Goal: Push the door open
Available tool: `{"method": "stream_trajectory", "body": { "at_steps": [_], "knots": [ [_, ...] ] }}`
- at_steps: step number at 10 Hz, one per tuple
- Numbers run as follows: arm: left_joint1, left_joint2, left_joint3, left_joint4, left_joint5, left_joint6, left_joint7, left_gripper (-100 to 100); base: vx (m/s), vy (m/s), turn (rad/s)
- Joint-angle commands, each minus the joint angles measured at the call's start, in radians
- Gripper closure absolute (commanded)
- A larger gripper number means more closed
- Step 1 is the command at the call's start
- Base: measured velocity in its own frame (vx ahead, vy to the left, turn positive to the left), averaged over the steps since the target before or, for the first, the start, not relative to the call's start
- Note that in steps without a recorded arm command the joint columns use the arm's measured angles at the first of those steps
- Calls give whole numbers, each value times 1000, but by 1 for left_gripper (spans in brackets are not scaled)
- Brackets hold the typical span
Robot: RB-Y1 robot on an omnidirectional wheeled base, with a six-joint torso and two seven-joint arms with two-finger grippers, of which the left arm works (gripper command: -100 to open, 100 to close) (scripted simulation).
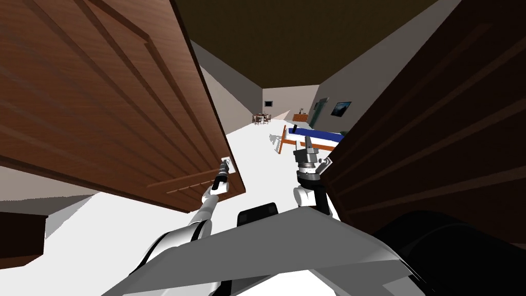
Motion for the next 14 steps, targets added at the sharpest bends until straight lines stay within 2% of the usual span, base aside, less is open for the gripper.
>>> {"method": "stream_trajectory", "body": {
  "at_steps": [1, 2, 4, 5, 7, 9, 14],
  "knots": [
    [7, 15, 28, -16, 7, 2, -8, 100, 164, -109, 70],
    [7, 18, 40, -15, 10, 2, -12, 100, 208, -82, 72],
    [7, 18, 40, -15, 10, 2, -12, 100, 97, -51, 23],
    [8, 25, 64, -12, 17, 3, -19, 100, 128, -61, 66],
    [8, 31, 82, -10, 22, 3, -24, 100, 158, -120, 74],
    [8, 31, 82, -10, 22, 3, -24, 100, 91, -39, 23],
    [9, 48, 141, -4, 38, 5, -42, 100, 167, -106, 75]
  ]
}}
